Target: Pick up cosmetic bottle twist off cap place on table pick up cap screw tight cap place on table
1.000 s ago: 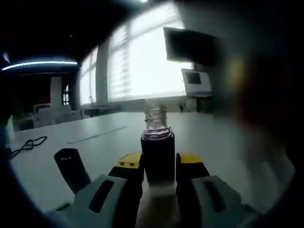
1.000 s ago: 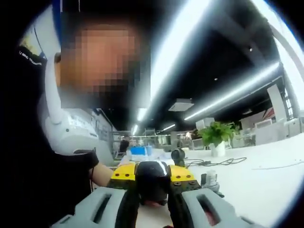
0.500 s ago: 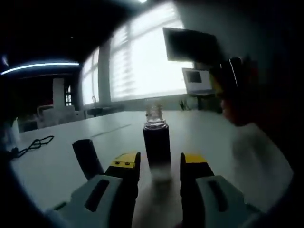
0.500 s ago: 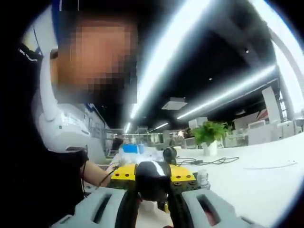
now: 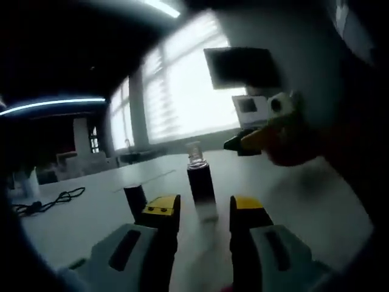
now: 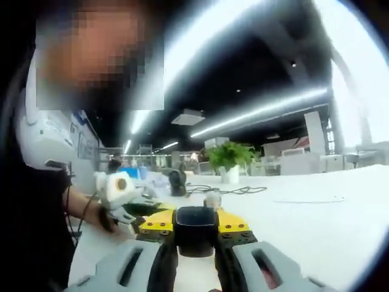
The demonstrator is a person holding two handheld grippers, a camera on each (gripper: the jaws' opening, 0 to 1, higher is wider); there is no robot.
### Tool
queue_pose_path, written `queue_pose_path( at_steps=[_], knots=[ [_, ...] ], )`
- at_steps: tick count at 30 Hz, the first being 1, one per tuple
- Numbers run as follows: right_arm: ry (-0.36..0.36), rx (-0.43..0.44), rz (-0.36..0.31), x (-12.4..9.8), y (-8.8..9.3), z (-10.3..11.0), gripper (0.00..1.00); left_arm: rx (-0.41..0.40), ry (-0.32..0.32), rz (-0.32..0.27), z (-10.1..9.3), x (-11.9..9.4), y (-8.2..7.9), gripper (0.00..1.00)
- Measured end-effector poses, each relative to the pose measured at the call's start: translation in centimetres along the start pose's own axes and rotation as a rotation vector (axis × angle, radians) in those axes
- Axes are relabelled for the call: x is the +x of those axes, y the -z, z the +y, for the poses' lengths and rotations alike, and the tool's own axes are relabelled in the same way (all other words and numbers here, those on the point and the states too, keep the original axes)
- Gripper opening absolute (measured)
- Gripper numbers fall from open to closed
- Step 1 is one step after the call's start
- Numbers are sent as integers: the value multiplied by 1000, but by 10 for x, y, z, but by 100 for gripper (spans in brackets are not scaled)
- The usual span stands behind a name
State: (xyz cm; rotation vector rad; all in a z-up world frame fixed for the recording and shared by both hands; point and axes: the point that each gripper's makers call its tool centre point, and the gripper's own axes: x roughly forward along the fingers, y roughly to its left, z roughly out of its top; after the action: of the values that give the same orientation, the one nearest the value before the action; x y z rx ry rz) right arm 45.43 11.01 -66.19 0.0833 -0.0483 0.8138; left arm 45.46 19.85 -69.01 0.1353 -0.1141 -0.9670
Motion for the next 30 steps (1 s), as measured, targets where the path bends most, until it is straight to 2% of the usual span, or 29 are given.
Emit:
queue_pose_path(
  at_steps=[7,11,16,19,20,23,25,30],
  knots=[
    [202,-26,81,-11,24,-33,17,-79,-34,-41,12,-3,-5,23],
    [312,-7,142,-19,41,-51,17,-86,-28,-51,12,-3,-7,23],
    [361,-42,184,-18,48,-55,17,-67,-24,-39,9,-3,-5,23],
    [356,-12,189,-14,52,-52,17,-58,-20,-40,8,-3,-6,22],
    [381,-36,211,-16,55,-57,17,-49,-19,-42,7,-3,-6,22],
    [396,-3,244,-15,63,-60,17,-27,-13,-37,4,-3,-6,22],
    [395,12,280,-15,70,-60,17,-26,-13,-37,4,-3,-6,22],
    [398,5,324,-14,78,-61,17,-23,-10,-39,2,-3,-6,22]
  ],
)
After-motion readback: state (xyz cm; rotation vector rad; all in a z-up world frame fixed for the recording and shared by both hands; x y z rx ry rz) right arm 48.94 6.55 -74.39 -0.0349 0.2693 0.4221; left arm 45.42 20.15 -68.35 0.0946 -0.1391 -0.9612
